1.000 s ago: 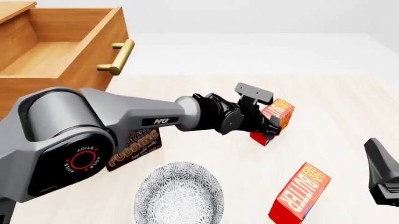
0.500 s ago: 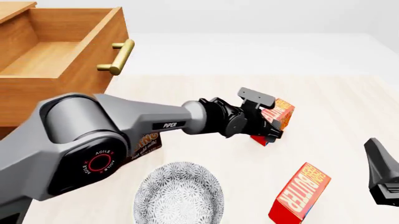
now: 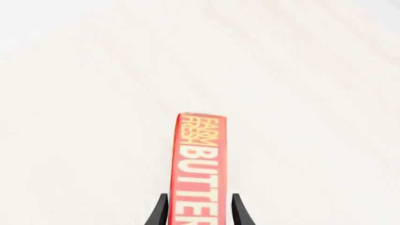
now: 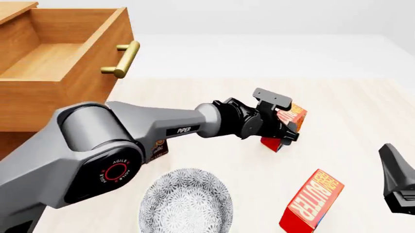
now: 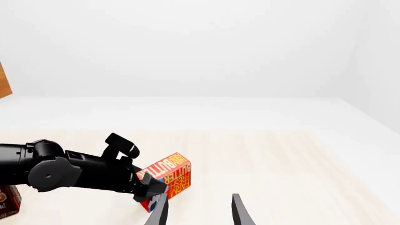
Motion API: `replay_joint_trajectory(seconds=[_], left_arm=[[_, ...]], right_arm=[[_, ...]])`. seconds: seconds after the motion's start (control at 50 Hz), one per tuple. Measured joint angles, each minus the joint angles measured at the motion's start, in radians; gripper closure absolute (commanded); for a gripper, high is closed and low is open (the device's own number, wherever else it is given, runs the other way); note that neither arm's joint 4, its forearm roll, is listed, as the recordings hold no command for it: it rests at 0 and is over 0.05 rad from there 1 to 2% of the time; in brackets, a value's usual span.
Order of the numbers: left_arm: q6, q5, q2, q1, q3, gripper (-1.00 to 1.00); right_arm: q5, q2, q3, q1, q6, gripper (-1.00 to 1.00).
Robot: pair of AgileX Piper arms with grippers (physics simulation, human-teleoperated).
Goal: Put the butter at the front in the top drawer of the cabinet and close it.
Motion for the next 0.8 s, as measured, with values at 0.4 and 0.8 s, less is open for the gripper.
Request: replay_joint_trajectory(seconds=[0.4,0.8], left_arm=[[0.006,0.024,0.003,-0.001,-0.024,1.0],[0.005,0.003,-0.097,-0.005,0.071,1.0]], right_arm=[[0.0,0.0,0.0,0.0,0.0,-1.0],[0.0,0.0,0.0,0.0,0.0,-1.0]])
